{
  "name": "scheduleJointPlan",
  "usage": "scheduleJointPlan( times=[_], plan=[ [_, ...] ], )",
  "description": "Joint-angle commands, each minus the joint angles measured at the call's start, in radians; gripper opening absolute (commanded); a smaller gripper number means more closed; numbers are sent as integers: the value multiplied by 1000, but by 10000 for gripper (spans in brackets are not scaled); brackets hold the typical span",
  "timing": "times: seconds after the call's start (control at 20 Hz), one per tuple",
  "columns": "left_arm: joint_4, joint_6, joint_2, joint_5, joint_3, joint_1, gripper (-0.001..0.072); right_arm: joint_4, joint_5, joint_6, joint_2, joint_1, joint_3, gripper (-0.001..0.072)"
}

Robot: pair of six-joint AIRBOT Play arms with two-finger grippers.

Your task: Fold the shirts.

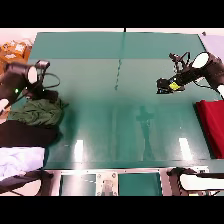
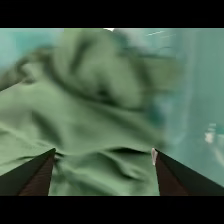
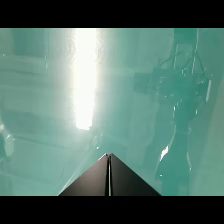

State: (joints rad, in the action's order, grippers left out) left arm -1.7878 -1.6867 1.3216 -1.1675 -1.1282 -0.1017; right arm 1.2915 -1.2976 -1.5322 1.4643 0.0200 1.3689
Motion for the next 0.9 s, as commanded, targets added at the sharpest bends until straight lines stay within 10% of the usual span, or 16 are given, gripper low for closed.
scheduleJointPlan(
  times=[0.0,0.2,0.3,0.35,0.85],
  plan=[
    [-26,-18,27,242,165,92,720,0,0,0,0,-1,0,15],
    [-3,-17,136,317,195,134,692,0,0,0,0,-1,0,15],
    [5,-11,145,291,182,133,121,0,0,0,0,-1,0,15],
    [21,-6,142,264,154,133,28,0,0,0,0,-1,0,15],
    [161,124,72,-77,-526,-193,25,-1,-47,-5,-1,4,2,14]
  ],
)
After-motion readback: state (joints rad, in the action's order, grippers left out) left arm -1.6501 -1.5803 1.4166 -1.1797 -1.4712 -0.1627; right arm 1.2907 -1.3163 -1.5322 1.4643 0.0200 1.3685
